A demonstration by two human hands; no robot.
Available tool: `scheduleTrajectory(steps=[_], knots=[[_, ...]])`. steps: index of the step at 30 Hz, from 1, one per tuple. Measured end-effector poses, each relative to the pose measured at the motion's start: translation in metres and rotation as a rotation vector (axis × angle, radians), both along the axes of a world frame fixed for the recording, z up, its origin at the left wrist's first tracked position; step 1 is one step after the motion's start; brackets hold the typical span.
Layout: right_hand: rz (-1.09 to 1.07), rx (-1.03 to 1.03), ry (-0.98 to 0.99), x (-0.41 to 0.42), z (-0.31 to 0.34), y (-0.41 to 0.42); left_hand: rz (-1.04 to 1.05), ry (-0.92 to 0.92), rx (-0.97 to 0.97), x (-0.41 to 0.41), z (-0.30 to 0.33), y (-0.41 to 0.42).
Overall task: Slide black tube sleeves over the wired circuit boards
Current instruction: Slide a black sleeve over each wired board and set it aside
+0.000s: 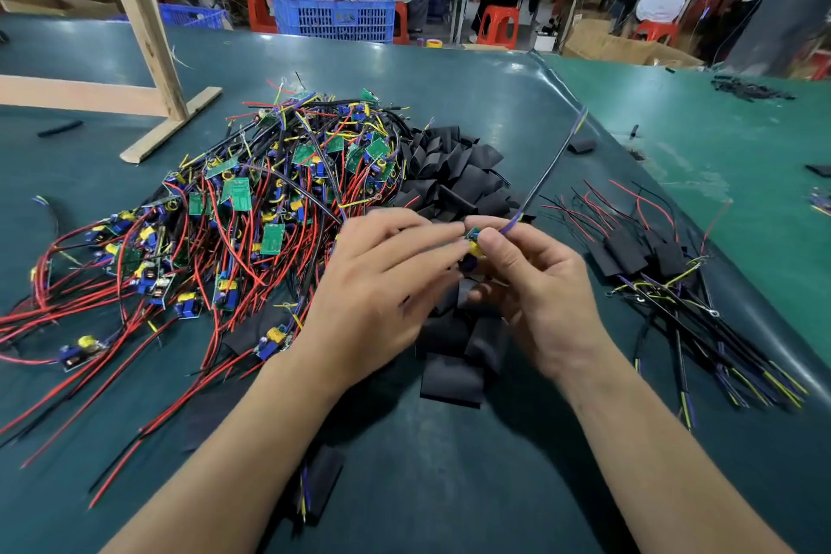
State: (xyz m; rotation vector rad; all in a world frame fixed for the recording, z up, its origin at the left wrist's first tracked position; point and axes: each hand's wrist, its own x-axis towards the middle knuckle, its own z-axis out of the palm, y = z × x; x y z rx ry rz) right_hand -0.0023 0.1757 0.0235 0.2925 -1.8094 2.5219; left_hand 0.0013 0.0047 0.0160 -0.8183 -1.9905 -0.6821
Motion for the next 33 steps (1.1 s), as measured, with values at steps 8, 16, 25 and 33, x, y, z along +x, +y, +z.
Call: scheduleTrajectory(steps=[8, 16, 25, 33], knots=[[-0.528, -0.378, -0.061, -0.014, 0.015, 0.037, -0.210, -0.379, -0.207, 0.008, -0.003, 0.000], [-0.468, -0.333, -0.046, -0.016, 0.013, 0.039, -0.209, -0.660, -0.391, 0.009, -0.009, 0.000], [-0.322, -0.308, -0.084, -0.013, 0.016, 0.034, -0.207, -0.583, -0.253, 0.007, -0.005, -0.005], [-0.218, -0.352, -0.077, -0.009, 0.021, 0.037, -0.040, -0.396, 0.171, 0.002, 0.008, -0.030]])
